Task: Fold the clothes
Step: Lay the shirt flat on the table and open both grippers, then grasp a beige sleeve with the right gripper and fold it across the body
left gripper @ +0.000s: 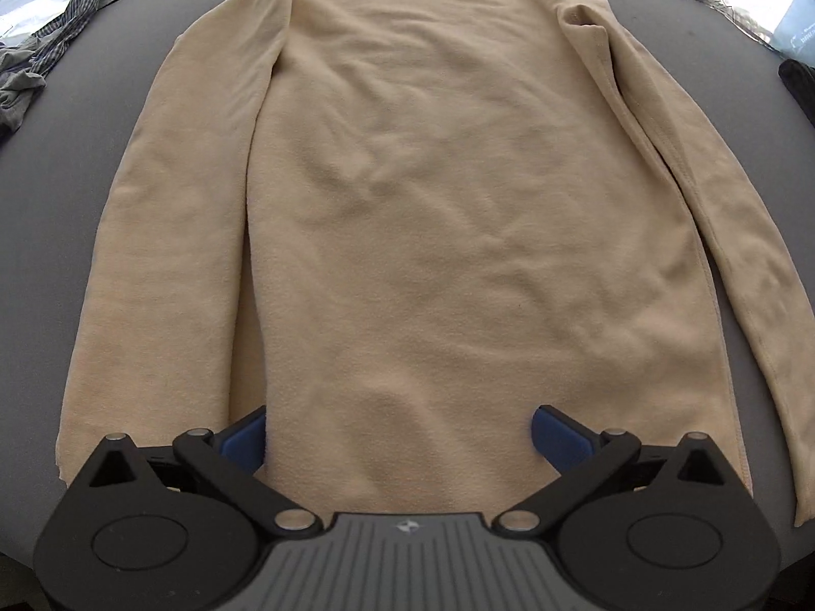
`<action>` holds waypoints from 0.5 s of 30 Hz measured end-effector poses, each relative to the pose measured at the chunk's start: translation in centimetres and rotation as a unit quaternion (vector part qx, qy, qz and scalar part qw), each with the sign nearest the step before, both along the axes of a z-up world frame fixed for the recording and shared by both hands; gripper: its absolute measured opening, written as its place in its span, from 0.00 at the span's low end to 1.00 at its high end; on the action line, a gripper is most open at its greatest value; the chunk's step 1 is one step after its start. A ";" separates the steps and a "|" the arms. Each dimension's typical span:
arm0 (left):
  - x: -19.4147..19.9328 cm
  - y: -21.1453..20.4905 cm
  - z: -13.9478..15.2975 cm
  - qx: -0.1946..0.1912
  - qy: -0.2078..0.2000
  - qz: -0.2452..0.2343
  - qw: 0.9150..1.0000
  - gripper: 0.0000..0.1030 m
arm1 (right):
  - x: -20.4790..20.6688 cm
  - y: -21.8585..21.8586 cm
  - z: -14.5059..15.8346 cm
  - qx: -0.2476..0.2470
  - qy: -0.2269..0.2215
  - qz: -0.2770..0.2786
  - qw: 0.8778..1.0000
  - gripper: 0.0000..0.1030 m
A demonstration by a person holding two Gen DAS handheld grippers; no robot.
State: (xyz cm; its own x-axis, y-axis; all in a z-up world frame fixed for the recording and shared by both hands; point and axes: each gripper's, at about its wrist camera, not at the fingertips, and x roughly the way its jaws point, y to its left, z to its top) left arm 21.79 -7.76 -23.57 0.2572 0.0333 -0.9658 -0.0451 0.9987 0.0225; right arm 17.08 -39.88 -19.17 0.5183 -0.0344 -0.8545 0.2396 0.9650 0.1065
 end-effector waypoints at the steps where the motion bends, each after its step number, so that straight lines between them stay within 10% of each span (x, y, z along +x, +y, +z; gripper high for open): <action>1: 0.0 0.0 0.0 0.000 0.000 -0.001 1.000 1.00 | -0.2 0.0 0.0 -0.001 0.001 0.002 1.000 0.50; 5: -0.3 0.0 0.1 0.001 -0.006 0.000 1.000 1.00 | -0.7 -0.2 -0.2 -0.003 0.000 0.010 1.000 0.39; 8: -0.5 0.0 0.1 0.001 -0.010 0.002 1.000 1.00 | -1.2 -1.2 -0.3 0.023 -0.014 -0.007 1.000 0.02; 15: -0.8 0.0 0.3 0.002 -0.014 0.003 1.000 1.00 | -0.1 -4.3 1.0 -0.001 -0.062 -0.055 0.997 0.01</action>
